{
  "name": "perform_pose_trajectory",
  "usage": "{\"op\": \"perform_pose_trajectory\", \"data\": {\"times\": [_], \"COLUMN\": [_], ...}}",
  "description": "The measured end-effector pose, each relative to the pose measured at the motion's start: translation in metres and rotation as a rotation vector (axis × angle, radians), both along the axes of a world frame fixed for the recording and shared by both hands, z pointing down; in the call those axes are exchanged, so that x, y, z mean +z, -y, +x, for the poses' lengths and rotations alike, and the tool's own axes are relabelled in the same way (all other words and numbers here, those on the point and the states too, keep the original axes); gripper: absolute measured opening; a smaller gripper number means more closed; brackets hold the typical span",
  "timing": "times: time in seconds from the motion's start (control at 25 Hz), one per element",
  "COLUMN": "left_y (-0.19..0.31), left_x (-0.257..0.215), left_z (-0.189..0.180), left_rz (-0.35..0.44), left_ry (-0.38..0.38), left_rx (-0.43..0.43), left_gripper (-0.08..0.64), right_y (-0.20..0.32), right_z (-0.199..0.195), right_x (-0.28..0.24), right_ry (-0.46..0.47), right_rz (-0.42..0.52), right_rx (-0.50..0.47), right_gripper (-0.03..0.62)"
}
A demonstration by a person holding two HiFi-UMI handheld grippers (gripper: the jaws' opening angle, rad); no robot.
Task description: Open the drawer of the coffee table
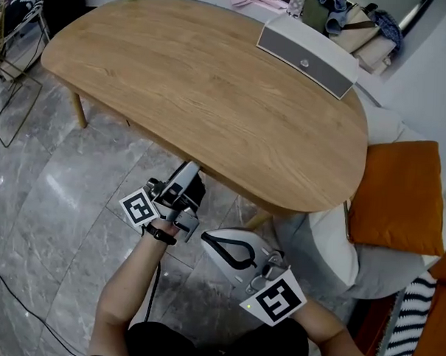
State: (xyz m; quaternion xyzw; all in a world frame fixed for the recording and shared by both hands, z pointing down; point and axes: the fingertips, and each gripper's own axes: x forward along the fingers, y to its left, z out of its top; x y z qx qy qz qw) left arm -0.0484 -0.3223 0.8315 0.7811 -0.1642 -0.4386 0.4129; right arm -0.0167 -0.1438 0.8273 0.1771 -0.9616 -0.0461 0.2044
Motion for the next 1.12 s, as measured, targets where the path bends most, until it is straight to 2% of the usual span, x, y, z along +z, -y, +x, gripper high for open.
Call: {"op": "perform_pose_trajectory", "data": {"times": [0.12, 0.36, 0.4, 0.52, 0.56, 0.92, 1.12], "left_y": [-0.003, -0.007, -0.009, -0.015, -0.016, -0.045, -0.065], "left_x": [-0.001, -0.005, -0.004, -0.003, -0.003, -0.004, -0.005], "left_z": [0.000, 0.001, 0.000, -0.003, -0.004, -0.015, -0.023], "left_rz": [-0.029, -0.065, -0.069, -0.067, -0.064, -0.041, -0.048], "left_ry": [-0.002, -0.035, -0.031, -0.020, -0.019, -0.028, -0.016], "left_rx": [0.009, 0.007, 0.011, 0.016, 0.016, 0.018, 0.028], "left_gripper": [0.264, 0.262, 0.262, 0.262, 0.262, 0.255, 0.256], "right_y": [-0.002, -0.006, -0.004, 0.005, 0.006, 0.003, -0.013], "right_z": [0.000, -0.008, -0.009, -0.021, -0.023, -0.026, -0.042], "right_x": [-0.001, -0.011, -0.015, -0.054, -0.059, -0.063, -0.079], "right_ry": [-0.017, 0.015, 0.051, 0.346, 0.384, 0.375, 0.406], "right_rz": [0.010, 0.031, 0.035, 0.066, 0.069, 0.077, 0.062], "right_rx": [-0.003, -0.021, -0.013, 0.047, 0.054, 0.029, -0.038], "right_gripper": [0.000, 0.000, 0.000, 0.000, 0.000, 0.000, 0.000]}}
